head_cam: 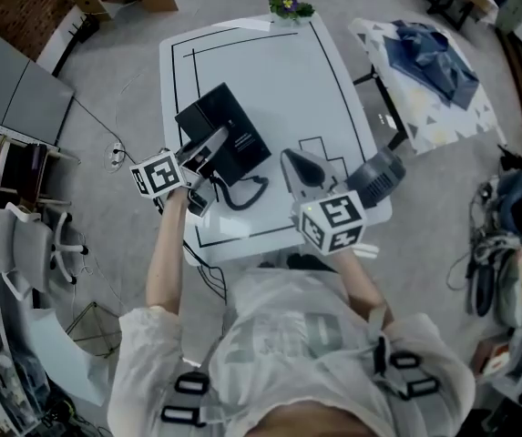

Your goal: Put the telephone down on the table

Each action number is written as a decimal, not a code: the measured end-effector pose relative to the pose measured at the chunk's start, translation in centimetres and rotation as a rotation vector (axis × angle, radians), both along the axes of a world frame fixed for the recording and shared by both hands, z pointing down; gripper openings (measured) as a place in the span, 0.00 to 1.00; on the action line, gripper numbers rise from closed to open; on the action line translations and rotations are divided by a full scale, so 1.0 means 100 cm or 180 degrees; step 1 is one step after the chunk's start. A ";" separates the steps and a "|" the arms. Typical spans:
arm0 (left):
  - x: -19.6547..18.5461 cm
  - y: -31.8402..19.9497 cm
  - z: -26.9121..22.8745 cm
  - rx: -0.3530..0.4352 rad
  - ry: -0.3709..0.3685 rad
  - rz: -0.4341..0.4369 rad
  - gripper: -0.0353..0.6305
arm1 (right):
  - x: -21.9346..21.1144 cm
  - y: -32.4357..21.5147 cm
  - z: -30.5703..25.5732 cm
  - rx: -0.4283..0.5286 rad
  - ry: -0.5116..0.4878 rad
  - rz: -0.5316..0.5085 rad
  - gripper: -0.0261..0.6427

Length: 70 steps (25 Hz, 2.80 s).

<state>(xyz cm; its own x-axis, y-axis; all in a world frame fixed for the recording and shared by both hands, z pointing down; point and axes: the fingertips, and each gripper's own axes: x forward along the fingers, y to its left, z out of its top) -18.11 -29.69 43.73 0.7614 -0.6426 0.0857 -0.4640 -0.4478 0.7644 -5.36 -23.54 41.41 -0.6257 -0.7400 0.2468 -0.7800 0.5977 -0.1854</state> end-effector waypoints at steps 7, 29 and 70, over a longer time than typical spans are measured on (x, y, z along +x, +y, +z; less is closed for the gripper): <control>0.011 -0.040 0.034 -0.0123 -0.0307 0.0371 0.30 | 0.002 -0.008 0.011 -0.0143 0.0090 0.0058 0.05; 0.067 -0.101 0.114 -0.0832 -0.0538 0.1271 0.30 | -0.002 -0.030 0.057 -0.0646 0.0032 0.0163 0.05; 0.055 -0.107 0.144 -0.1176 -0.0673 0.1210 0.43 | -0.035 -0.010 0.071 -0.0696 0.0104 -0.0179 0.05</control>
<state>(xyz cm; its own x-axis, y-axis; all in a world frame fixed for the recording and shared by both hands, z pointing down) -12.62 -40.42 58.15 0.8751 -0.2253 0.4284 -0.4824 -0.3337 0.8099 -8.90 -24.59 48.51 -0.6535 -0.6308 0.4184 -0.7543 0.5887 -0.2906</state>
